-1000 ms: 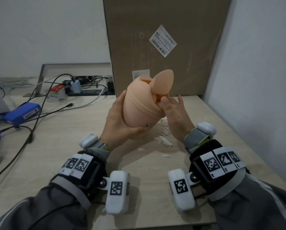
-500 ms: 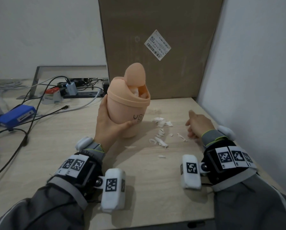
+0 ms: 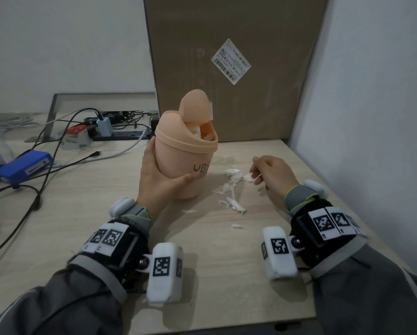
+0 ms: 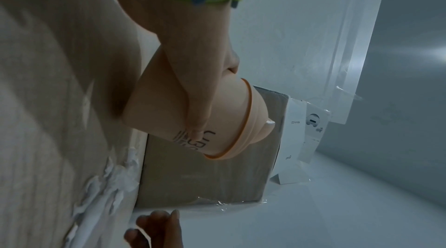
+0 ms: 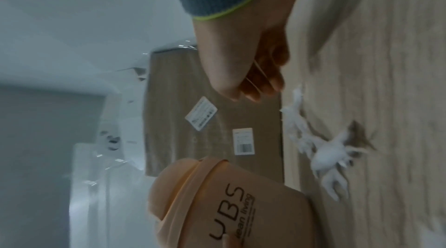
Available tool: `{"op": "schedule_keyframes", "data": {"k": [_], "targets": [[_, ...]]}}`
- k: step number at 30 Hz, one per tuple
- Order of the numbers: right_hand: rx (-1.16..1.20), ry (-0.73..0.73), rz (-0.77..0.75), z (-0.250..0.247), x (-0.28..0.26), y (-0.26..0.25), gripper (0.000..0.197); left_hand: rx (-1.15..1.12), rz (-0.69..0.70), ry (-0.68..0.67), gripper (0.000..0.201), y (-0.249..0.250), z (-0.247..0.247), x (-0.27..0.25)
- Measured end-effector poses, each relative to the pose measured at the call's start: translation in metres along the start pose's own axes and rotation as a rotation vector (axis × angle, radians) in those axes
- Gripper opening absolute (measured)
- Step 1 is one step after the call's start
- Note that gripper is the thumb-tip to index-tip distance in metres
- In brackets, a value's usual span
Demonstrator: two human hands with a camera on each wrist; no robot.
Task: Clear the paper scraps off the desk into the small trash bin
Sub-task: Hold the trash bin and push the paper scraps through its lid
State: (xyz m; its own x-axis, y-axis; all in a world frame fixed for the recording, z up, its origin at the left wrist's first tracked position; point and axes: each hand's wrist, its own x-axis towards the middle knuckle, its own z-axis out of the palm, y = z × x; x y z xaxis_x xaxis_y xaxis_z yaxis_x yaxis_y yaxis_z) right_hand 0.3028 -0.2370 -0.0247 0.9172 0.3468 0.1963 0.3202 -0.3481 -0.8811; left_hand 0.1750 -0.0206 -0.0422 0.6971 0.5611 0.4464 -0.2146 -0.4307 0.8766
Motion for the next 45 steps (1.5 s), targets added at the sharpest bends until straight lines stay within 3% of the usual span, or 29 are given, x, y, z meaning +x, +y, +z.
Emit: {"op": "schedule_keyframes", "data": {"k": [2,5,9,11,14,18,20,23,26,28,30,35,42,45], "targets": [[-0.164,0.041,-0.071,0.004,0.012,0.011,0.031,-0.002,-0.008,0.004,0.125,0.000,0.000,-0.001],[-0.412,-0.170,-0.069,0.014,0.025,0.019,0.045,-0.009,-0.009,-0.001,0.125,0.001,0.000,0.000],[-0.508,-0.373,-0.023,0.028,0.029,0.017,0.065,-0.017,-0.006,-0.007,0.123,0.000,0.000,0.000],[-0.478,-0.408,0.012,0.031,0.025,0.009,0.071,-0.011,-0.006,-0.009,0.122,-0.001,0.000,0.000],[-0.336,-0.443,-0.008,0.027,0.012,-0.002,0.062,-0.002,0.002,-0.013,0.122,-0.001,0.000,0.000],[-0.129,-0.391,-0.045,0.021,-0.003,-0.006,0.062,0.007,0.005,-0.014,0.122,0.001,0.000,-0.001],[-0.132,-0.380,-0.039,0.018,-0.007,-0.005,0.058,0.008,0.008,-0.012,0.122,0.001,0.000,-0.001],[-0.297,-0.490,-0.095,0.010,-0.016,-0.004,0.056,0.008,0.014,-0.012,0.122,0.002,0.000,-0.002],[-0.621,-0.628,-0.204,0.007,-0.025,-0.005,0.076,0.006,0.015,-0.016,0.123,0.002,0.000,-0.002],[-0.689,-0.652,-0.241,0.008,-0.027,-0.002,0.086,0.000,0.020,-0.022,0.123,0.002,0.000,-0.002],[-0.689,-0.648,-0.271,0.008,-0.025,0.000,0.084,-0.003,0.021,-0.028,0.124,0.002,0.000,-0.003],[-0.631,-0.589,-0.342,0.008,-0.023,0.002,0.047,-0.001,0.026,-0.035,0.124,0.002,0.001,-0.002],[-0.514,-0.370,-0.379,0.012,-0.018,0.005,0.018,0.023,0.044,-0.040,0.126,0.004,0.001,-0.002],[-0.385,-0.162,-0.376,0.012,-0.017,0.002,0.017,0.049,0.058,-0.045,0.126,0.003,0.000,-0.001]]}}
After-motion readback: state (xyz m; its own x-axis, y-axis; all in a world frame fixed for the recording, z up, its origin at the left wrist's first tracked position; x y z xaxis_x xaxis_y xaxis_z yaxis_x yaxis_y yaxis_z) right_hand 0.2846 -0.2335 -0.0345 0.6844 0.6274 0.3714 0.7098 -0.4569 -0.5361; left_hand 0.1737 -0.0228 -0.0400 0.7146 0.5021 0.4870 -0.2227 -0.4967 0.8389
